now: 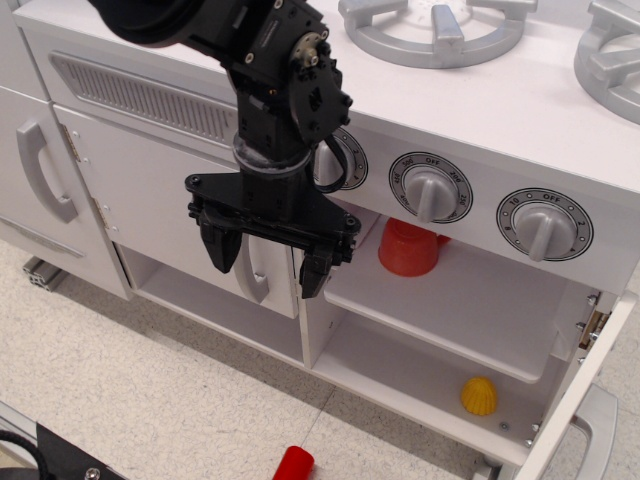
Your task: Close oven
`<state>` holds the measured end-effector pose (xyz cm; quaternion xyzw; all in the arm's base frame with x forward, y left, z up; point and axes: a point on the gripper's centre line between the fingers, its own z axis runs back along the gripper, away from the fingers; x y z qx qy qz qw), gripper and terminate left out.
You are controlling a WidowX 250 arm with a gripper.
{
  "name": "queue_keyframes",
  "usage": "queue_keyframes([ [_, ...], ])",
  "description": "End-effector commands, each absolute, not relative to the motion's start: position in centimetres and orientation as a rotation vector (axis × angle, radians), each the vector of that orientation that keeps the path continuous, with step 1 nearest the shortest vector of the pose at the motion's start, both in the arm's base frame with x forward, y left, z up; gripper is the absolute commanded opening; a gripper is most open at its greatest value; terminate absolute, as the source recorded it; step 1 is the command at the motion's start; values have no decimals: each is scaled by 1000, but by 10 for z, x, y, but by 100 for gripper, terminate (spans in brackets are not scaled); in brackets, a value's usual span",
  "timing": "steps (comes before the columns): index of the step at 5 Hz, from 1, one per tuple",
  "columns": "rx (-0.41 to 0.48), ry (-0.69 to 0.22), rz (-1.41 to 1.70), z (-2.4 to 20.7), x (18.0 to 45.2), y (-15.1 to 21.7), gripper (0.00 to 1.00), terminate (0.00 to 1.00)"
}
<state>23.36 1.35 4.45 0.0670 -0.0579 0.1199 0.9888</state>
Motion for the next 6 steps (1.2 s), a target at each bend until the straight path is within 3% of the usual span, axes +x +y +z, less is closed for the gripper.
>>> queue_keyframes([
  [1, 134, -116, 241, 45, 234, 14, 100, 0],
  [4, 12, -106, 92, 58, 205, -97, 100, 0],
  [6, -80, -81, -8, 64, 186, -152, 100, 0],
])
